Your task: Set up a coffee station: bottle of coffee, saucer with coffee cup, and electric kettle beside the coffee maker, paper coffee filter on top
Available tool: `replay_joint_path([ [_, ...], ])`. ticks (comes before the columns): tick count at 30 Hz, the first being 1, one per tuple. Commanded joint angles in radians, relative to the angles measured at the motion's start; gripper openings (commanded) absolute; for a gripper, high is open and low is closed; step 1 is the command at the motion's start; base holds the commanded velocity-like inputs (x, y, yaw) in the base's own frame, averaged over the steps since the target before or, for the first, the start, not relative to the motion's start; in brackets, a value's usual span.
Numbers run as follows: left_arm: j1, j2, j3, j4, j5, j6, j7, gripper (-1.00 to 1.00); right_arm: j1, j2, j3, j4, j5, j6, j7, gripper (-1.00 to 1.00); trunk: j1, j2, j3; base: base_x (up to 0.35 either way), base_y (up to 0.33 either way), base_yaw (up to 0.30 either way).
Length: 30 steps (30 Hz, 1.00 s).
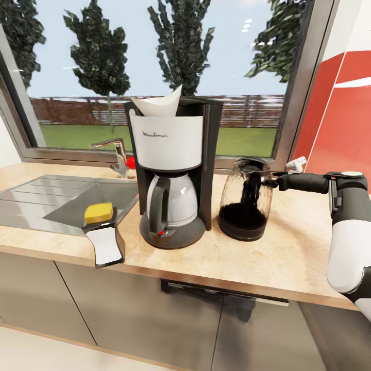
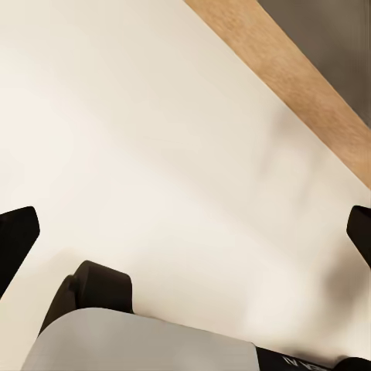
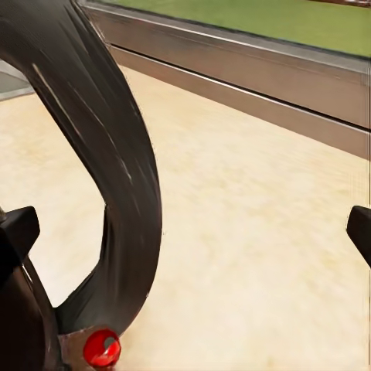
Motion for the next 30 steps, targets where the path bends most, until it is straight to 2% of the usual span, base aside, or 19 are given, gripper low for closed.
replay_joint_path([
  [1,-0.001,0.0,-0.002,0.001,0.001,-0.004,-0.003,1.0,-0.001,0.001,-0.003,-0.001,0.005,0.009,0.007,1.0,0.0,0.0,-0.001,0.0,-0.083,0.0],
  [30,-0.001,0.0,-0.002,0.002,0.001,-0.004,-0.003,1.0,-0.001,0.001,-0.003,-0.004,0.006,0.009,0.007,1.0,0.0,0.0,-0.001,0.0,-0.034,0.0],
])
